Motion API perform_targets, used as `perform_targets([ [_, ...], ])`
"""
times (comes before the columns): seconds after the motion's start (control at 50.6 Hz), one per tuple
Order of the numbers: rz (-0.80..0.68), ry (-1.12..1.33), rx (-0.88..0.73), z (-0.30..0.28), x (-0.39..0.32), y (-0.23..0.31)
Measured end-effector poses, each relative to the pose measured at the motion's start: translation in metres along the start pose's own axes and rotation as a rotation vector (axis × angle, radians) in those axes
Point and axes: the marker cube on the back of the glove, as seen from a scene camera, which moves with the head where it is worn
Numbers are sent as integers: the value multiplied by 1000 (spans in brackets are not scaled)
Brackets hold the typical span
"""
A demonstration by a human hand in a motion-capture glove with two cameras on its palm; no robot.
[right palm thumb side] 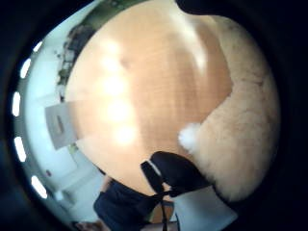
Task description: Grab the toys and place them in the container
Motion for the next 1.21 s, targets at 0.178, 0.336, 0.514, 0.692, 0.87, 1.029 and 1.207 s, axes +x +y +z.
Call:
perform_targets([
  [0.178, -6, -60, 45, 4, 4, 12],
  [0.336, -17, -55, 160, 3, -8, 15],
  [0.514, -24, -53, 147, -3, -17, 7],
  [0.692, -26, -85, 179, -50, -37, 9],
  [0.87, -68, -114, 290, -137, -81, 22],
  [1.029, -190, -84, 423, -228, -152, 43],
  [1.207, -321, -80, 504, -297, -243, 61],
])
